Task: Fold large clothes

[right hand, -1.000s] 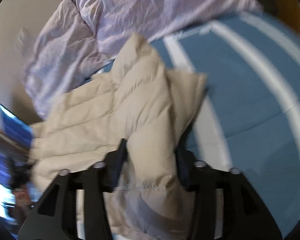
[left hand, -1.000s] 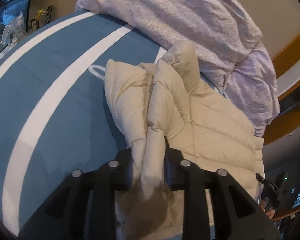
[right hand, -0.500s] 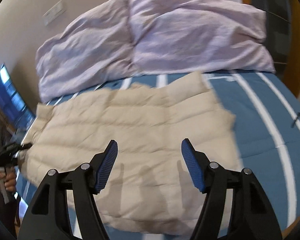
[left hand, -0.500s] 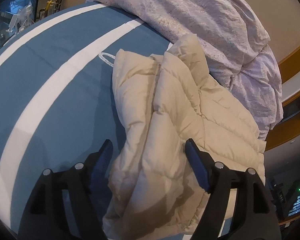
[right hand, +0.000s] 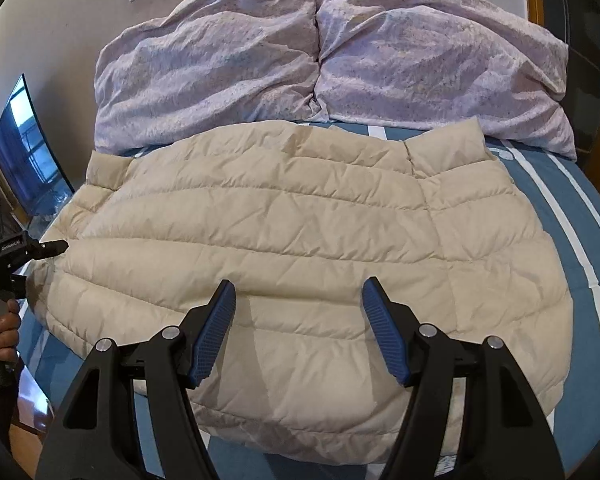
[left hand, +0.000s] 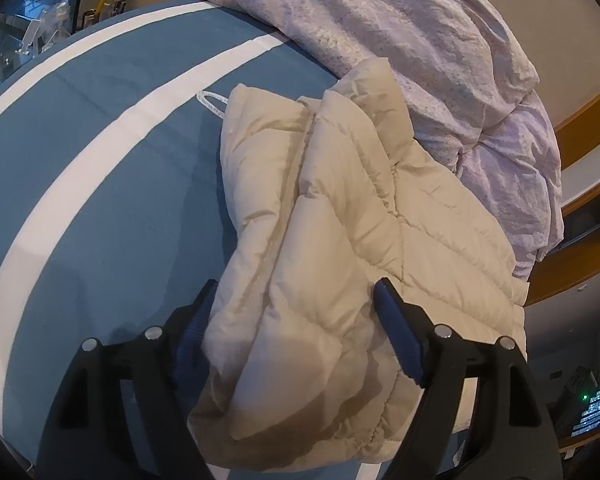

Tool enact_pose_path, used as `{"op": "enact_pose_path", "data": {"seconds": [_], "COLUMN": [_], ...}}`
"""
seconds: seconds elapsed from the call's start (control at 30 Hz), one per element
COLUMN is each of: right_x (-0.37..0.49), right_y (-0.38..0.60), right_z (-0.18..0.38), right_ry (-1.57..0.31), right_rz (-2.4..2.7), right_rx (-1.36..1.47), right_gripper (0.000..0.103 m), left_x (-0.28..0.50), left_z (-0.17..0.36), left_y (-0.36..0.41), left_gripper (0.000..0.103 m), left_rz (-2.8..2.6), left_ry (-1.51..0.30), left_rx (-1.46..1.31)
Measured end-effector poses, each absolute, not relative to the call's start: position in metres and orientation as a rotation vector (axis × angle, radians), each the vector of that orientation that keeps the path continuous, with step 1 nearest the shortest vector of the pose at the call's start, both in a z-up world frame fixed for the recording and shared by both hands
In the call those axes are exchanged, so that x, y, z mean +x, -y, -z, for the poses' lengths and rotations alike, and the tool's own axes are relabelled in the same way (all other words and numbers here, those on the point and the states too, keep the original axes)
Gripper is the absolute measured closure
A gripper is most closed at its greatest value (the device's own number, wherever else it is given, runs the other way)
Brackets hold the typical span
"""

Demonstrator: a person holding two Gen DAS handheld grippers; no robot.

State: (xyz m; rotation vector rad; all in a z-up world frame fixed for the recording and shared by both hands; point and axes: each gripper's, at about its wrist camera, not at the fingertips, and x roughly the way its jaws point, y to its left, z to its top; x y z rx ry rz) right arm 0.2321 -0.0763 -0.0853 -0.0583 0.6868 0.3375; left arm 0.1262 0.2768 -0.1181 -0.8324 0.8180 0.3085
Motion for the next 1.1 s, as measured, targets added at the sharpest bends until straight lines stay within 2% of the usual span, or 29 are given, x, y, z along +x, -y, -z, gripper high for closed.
{"op": "enact_pose_path", "data": {"seconds": [0.2,0.5,0.67,0.73,0.77,0.83,0.93,1.1], "right_x": [0.228,0.245,0.247,0.247,0.248,0.249,0.25,0.252], "right_y": [0.065,0.048,0.043,0.042,0.042,0.042,0.043,0.043], "right_z": [0.092,0.123,0.127,0.128,0.128,0.129,0.129,0.129], "right_ry": [-0.662,-0.726,-0.743,-0.745,-0.746,-0.747,-0.751,-0.761], "right_rz": [-0.325,-0.27,-0.257,-0.258,-0.26,-0.263,-0.268,-0.28], "right_rx": [-0.093,-0.153,-0.175,-0.176,-0.174,-0.171,-0.167,-0.163], "right_gripper": [0.035,0.035,0.035,0.035,0.035,0.035,0.035,0.035], "left_x": [0.128,0.133,0.136,0.138,0.138,0.138,0.139,0.143], "left_z": [0.118,0.119,0.121,0.123,0.124,0.12,0.106,0.073], "left_y": [-0.273,-0.268,-0.266,-0.266,-0.266,-0.266,-0.264,-0.257], "left_gripper": [0.024,0.024,0.031,0.049,0.054,0.074,0.084,0.086], "left_rz": [-0.326,-0.349,-0.348,-0.326,-0.309,-0.28,-0.247,-0.183], "left_ry": [-0.819,-0.801,-0.791,-0.79,-0.784,-0.763,-0.726,-0.653], "left_rx": [-0.814,-0.799,-0.81,-0.827,-0.843,-0.855,-0.862,-0.878]}}
